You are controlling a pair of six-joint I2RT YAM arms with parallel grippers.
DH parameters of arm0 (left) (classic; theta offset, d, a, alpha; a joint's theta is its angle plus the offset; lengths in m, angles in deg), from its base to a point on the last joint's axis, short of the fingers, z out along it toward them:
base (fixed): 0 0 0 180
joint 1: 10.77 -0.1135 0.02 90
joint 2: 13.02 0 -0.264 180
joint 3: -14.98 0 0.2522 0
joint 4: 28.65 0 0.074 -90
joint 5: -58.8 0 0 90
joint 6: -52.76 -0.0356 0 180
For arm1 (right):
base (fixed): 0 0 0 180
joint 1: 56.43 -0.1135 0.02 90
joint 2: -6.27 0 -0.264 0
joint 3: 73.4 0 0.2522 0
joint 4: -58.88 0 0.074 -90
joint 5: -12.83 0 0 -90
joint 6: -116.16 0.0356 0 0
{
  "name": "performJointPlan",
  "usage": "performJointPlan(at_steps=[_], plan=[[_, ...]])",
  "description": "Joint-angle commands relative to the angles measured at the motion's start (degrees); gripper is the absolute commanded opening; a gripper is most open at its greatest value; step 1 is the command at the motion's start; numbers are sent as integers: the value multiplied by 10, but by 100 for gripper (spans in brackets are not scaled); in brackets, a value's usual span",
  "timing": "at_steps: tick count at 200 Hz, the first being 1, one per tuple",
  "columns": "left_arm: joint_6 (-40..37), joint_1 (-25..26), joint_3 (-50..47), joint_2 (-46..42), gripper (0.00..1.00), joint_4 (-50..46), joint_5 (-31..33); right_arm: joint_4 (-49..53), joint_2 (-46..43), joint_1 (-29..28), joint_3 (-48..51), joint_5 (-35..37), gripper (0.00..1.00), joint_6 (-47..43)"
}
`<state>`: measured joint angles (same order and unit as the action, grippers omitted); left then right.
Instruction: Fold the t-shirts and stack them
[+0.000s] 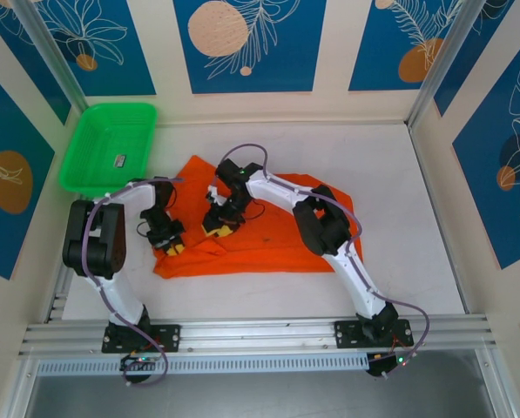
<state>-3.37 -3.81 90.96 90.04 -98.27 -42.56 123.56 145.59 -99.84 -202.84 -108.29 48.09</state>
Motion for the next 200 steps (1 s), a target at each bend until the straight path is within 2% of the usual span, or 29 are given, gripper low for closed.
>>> performJointPlan(at_steps=[1,47,115,200], plan=[[-15,-7,8,4,14,-21,6,27,19,-7,-22,-16,44,-7],[-17,-7,5,5,14,-19,3,32,25,-11,-25,-18,38,-8],[-17,-7,6,8,15,-19,3,31,17,-11,-27,-16,10,-15],[-14,-6,18,26,14,-33,15,-6,-35,9,5,-1,2,7]])
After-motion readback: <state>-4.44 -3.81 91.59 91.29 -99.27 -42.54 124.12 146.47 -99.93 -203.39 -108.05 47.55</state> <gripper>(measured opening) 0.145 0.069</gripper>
